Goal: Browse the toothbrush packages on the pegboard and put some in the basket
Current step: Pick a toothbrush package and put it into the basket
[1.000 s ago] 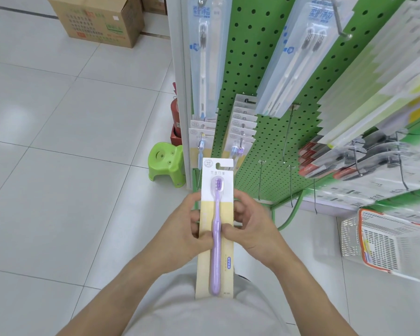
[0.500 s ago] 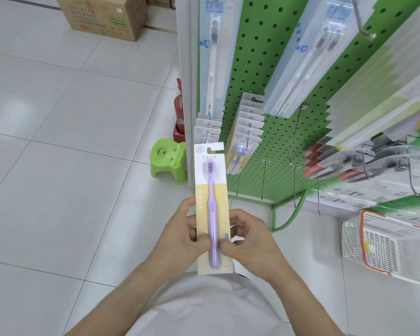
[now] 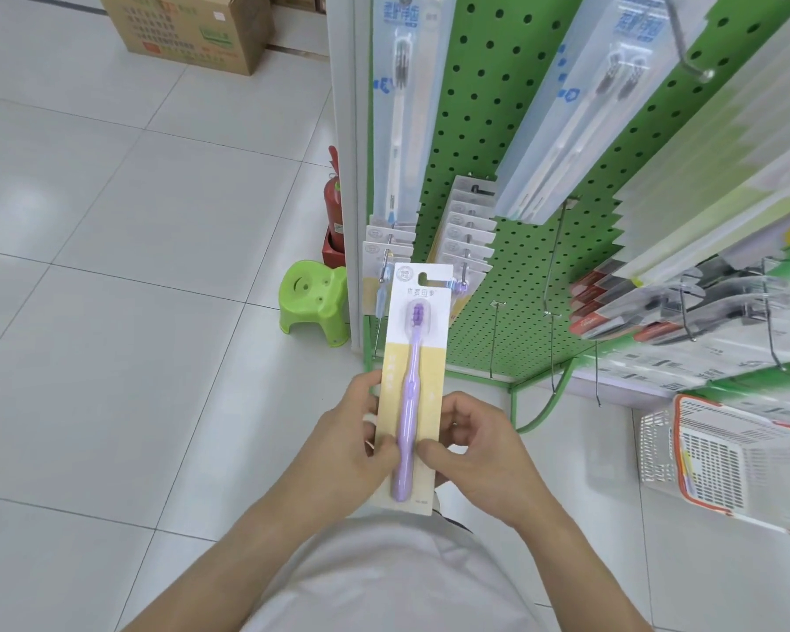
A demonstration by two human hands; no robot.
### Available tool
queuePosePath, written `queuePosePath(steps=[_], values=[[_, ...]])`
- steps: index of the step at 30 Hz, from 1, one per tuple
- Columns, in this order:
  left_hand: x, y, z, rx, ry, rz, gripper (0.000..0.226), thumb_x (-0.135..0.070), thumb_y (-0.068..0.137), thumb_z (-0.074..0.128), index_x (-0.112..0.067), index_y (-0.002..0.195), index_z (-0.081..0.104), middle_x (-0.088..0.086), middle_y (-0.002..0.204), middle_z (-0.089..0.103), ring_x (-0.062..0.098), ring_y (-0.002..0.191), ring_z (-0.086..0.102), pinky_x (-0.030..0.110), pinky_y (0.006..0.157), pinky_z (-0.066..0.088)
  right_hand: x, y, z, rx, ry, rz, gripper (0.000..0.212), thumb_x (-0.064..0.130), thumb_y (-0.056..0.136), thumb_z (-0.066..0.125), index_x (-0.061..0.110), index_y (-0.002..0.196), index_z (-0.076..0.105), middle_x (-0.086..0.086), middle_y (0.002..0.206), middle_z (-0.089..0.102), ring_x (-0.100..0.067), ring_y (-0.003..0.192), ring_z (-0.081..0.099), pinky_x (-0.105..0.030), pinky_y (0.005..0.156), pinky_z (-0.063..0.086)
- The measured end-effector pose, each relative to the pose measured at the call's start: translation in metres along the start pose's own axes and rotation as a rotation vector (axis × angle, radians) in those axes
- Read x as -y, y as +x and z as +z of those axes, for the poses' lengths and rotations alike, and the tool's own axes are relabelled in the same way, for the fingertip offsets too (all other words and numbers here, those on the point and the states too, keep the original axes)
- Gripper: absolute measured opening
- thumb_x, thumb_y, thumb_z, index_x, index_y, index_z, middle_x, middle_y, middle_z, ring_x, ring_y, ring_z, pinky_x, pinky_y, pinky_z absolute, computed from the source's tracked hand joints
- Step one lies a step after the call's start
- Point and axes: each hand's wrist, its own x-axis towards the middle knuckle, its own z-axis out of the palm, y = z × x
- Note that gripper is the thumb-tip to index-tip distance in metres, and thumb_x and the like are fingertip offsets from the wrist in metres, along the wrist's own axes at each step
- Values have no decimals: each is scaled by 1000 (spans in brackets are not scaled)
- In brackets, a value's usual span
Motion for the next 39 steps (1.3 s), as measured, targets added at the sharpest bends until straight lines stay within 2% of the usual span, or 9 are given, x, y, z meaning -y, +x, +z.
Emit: queuePosePath(steps=[4,7,14,19,24,28,30,35,39], values=[[-8,0,2,-179,-12,52,43,-24,94,67,-44,126,45,-19,111,62,0,95,65,18,71,56,3,-1,1,-25,30,-52,19,-4,84,71,14,91,70,3,72,68,-17,67,62,-37,56,59],[-7,2,1,-152,-10,20,32,-30,92,72,-35,121,61,-20,113,66,3,96,69,23,73,59,5,-3,2,5,33,-100,15,8,85,78,20,93,71,2,82,73,-17,76,64,-42,64,60],[-4,6,-6,-128,-205,-23,22,0,94,65,-15,109,71,-6,104,77,16,94,75,29,83,59,0,-4,2,96,81,-188,25,22,94,71,19,119,67,1,119,72,-19,119,65,-41,94,56],[-6,2,-1,-27,-376,-97,22,-2,99,57,-9,116,68,14,101,77,31,101,73,43,90,60,0,5,10,-128,231,-125,21,15,95,68,17,116,64,5,112,72,-20,94,73,-34,83,59],[-11,-1,-1,64,-412,-107,22,-9,99,57,-10,118,70,13,100,78,24,93,75,21,72,57,-6,17,5,-97,328,-58,38,16,86,78,14,121,63,-11,91,74,-13,72,62,-22,63,49],[-11,-3,-3,20,-378,-116,26,-14,105,48,-12,114,72,7,99,78,21,89,75,23,72,58,-8,18,0,-81,355,-68,40,18,75,80,8,112,66,-17,98,75,-26,84,68,-38,75,57],[-11,-4,-3,-43,-399,-137,27,-19,106,45,-13,113,70,7,98,78,24,90,76,27,73,60,-9,16,1,-84,348,-57,39,17,75,81,5,108,65,-17,102,75,-28,84,69,-40,71,56],[-5,-7,-5,-44,-266,-85,13,-7,99,58,-12,109,65,3,96,79,26,86,76,44,78,62,-8,13,0,-65,302,-67,37,14,81,82,-3,107,63,-21,105,74,-31,84,67,-46,70,55],[-4,-11,-3,8,-222,-91,13,-7,100,58,-12,109,65,2,93,79,23,83,75,34,68,60,2,16,-1,-144,329,-78,23,3,89,72,-9,106,61,-12,100,77,-24,88,72,-37,75,60]])
